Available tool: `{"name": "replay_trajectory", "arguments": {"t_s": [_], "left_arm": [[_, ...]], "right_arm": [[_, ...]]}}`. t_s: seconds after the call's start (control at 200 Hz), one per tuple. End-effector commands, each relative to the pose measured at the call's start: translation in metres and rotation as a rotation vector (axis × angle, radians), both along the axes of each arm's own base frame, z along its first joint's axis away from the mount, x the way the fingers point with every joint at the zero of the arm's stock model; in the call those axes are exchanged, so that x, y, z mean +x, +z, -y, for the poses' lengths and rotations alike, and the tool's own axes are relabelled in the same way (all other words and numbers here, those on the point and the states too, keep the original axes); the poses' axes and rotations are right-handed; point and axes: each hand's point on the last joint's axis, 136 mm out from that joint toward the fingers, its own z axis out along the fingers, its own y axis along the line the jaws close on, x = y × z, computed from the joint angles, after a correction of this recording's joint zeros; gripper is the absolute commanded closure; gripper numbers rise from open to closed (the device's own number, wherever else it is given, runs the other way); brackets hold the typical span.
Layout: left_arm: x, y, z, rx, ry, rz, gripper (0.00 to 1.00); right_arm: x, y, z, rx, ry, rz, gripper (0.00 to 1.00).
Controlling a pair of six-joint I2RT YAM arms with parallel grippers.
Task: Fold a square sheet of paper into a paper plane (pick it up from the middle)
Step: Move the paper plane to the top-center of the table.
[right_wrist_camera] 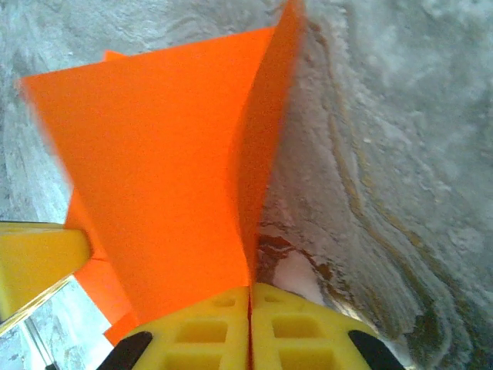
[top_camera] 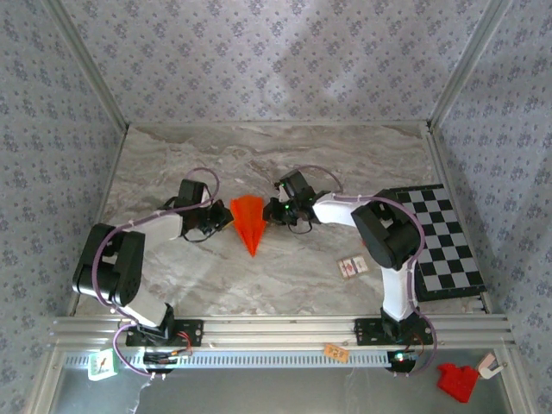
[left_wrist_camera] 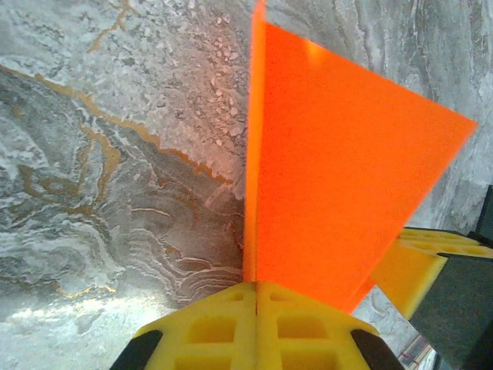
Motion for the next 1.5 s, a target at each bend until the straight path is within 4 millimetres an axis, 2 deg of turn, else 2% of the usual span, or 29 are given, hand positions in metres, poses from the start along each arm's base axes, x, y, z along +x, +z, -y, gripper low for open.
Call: {"name": "replay_trajectory", "arguments": {"t_s": [0.0,0.16,0.25,0.405,0.53,0.715,0.845,1.124,1.319,1.494], "left_arm": [[-0.006,-0.006,-0.004,0.022,0.014,-0.022,0.99],[-0.009,-0.011,-0.003,0.032,-0.004,-0.054,0.93],[-0.009,-0.008,-0.004,0.050,-0.014,-0.054,0.87],[-0.012,0.009,-0.012,0.097,-0.005,-0.025,0.75],[-0.024,0.020,-0.001,0.105,-0.016,-0.001,0.70],[-0.040,0.026,0.005,0.152,-0.042,0.026,0.69],[-0.045,0.030,0.022,0.102,-0.094,0.037,0.70],[-0.047,0.018,0.049,0.076,-0.187,-0.010,0.67],[-0.047,0.005,0.054,0.103,-0.204,-0.041,0.65],[-0.047,0.006,0.062,0.104,-0.228,-0.040,0.66]], "right_arm": [[-0.001,0.000,0.003,0.006,-0.039,-0.012,0.91],[-0.001,-0.003,0.001,0.021,-0.035,-0.025,0.90],[-0.001,0.001,-0.002,0.030,-0.026,-0.021,0.89],[-0.001,0.005,-0.005,0.037,-0.014,-0.020,0.89],[-0.002,0.003,-0.005,0.036,-0.014,-0.027,0.89],[-0.002,0.002,-0.005,0.032,-0.018,-0.028,0.89],[-0.003,0.001,-0.005,0.030,-0.017,-0.030,0.89],[-0.004,0.000,-0.006,0.024,-0.015,-0.034,0.89],[-0.004,0.000,-0.005,0.018,-0.016,-0.036,0.89],[-0.004,0.000,-0.005,0.016,-0.016,-0.037,0.89]]}}
